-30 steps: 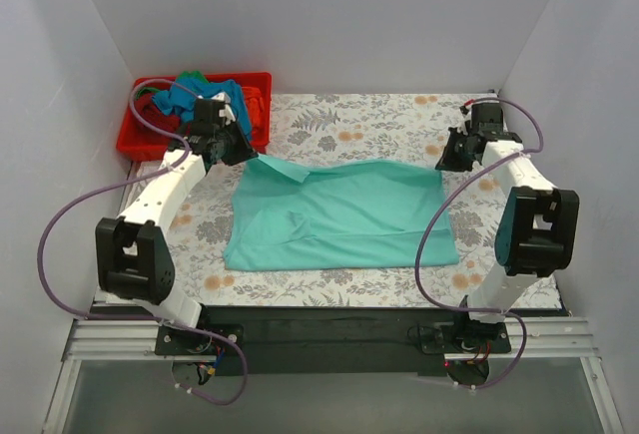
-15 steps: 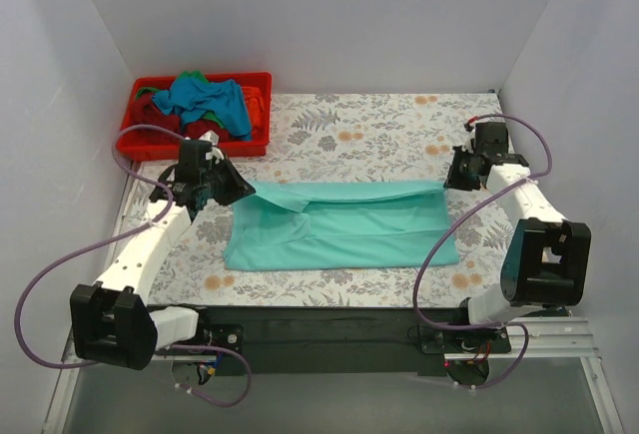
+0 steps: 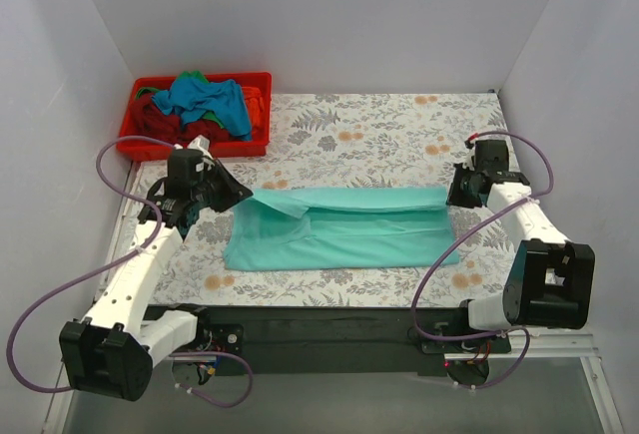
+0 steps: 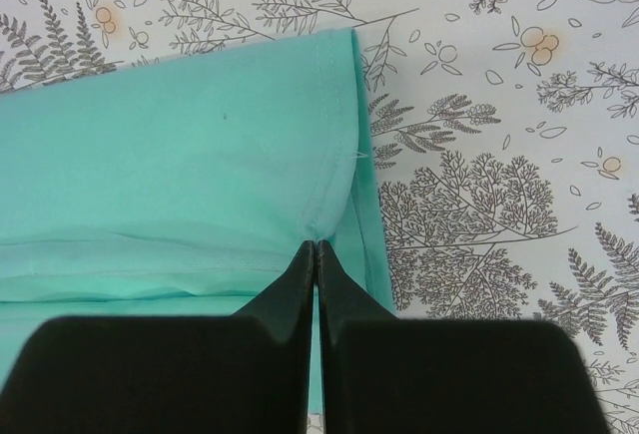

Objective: Fold and stack the t-shirts
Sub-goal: Fold the tshirt

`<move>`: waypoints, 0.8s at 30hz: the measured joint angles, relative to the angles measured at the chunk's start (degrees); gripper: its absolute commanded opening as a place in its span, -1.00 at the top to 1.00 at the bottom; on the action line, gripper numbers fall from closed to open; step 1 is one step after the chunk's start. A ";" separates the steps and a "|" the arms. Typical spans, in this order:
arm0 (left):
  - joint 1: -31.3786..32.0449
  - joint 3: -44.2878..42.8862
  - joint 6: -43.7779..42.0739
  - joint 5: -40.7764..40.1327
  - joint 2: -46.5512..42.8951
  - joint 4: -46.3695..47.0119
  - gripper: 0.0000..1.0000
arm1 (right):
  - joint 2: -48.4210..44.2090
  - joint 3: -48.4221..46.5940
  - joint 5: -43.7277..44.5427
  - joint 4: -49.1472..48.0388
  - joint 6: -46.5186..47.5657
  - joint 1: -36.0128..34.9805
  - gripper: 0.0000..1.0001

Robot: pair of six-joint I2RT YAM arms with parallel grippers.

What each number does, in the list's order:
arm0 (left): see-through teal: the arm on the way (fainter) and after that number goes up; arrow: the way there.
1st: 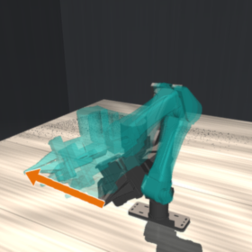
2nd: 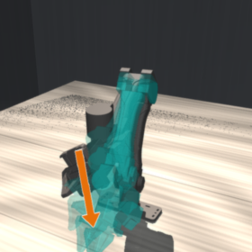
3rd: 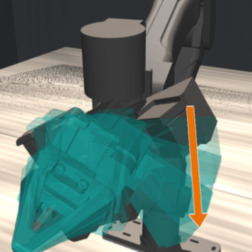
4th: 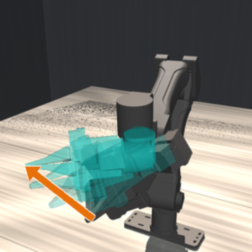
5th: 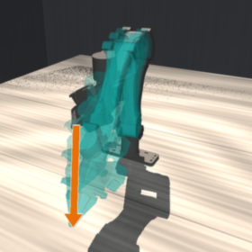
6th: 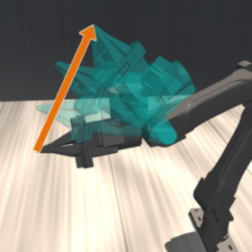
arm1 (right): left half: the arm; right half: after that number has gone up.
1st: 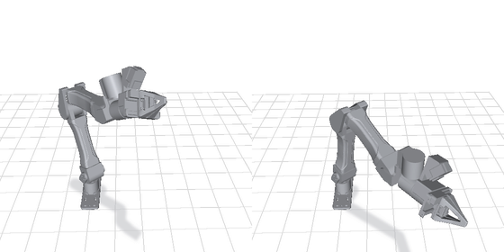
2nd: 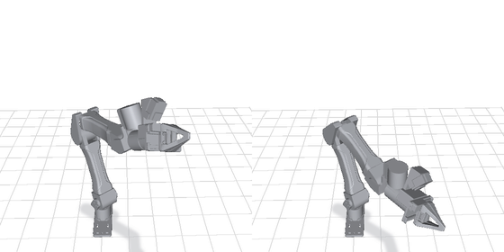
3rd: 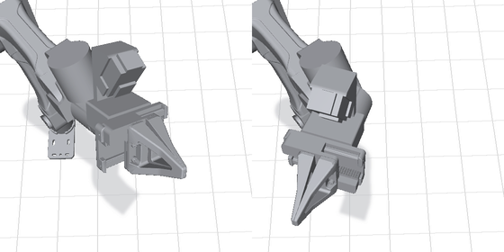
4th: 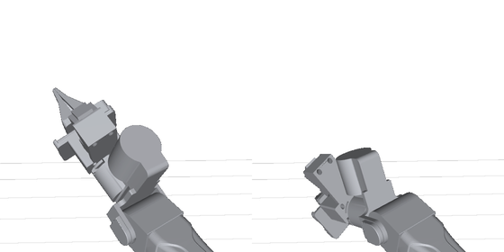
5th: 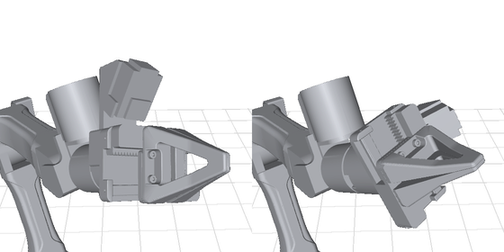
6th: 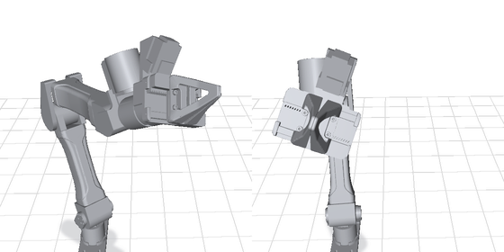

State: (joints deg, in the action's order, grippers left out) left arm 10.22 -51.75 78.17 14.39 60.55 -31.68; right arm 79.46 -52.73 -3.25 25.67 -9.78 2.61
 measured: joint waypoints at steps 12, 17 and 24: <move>0.00 9.05 1.16 0.42 -4.87 -1.81 0.99 | -2.19 3.72 1.60 -0.09 0.63 0.00 0.97; 0.00 9.20 0.50 0.11 -7.15 -3.65 0.09 | -3.74 5.84 1.57 -0.02 0.11 0.00 0.32; 0.00 8.41 0.07 -0.57 -10.40 -7.37 -0.28 | -8.90 6.67 2.49 1.95 -1.14 -1.49 0.14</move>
State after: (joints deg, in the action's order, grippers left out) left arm 10.22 -43.33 78.24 13.82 50.15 -39.05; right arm 70.57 -46.06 -0.75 27.62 -10.92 1.13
